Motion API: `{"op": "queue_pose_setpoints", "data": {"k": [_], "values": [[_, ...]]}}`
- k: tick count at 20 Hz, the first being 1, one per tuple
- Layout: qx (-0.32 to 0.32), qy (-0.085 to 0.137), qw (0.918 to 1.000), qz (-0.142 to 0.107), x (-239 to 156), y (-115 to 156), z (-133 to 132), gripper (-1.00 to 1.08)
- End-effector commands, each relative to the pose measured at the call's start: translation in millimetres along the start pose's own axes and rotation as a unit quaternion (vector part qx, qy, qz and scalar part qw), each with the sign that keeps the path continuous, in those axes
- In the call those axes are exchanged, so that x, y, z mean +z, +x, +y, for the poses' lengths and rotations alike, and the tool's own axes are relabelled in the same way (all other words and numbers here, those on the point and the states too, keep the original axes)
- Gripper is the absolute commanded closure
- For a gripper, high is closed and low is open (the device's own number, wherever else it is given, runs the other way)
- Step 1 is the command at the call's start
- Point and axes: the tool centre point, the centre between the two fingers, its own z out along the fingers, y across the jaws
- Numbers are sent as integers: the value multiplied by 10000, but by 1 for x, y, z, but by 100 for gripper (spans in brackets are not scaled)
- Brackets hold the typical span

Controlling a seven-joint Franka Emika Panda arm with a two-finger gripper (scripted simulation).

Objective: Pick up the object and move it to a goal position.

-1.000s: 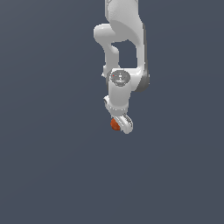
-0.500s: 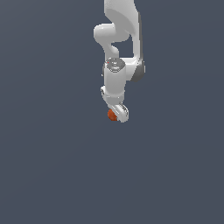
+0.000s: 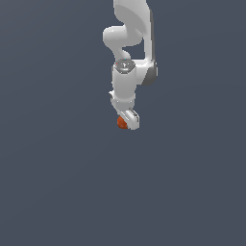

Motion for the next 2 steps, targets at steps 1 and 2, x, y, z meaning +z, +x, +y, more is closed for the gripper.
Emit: {"op": "queue_pose_setpoints", "data": {"k": [1,2], "values": [[0,6,10000,8,-1,0,-1,108],[0,6,10000,8,-1,1,-1,108]]}}
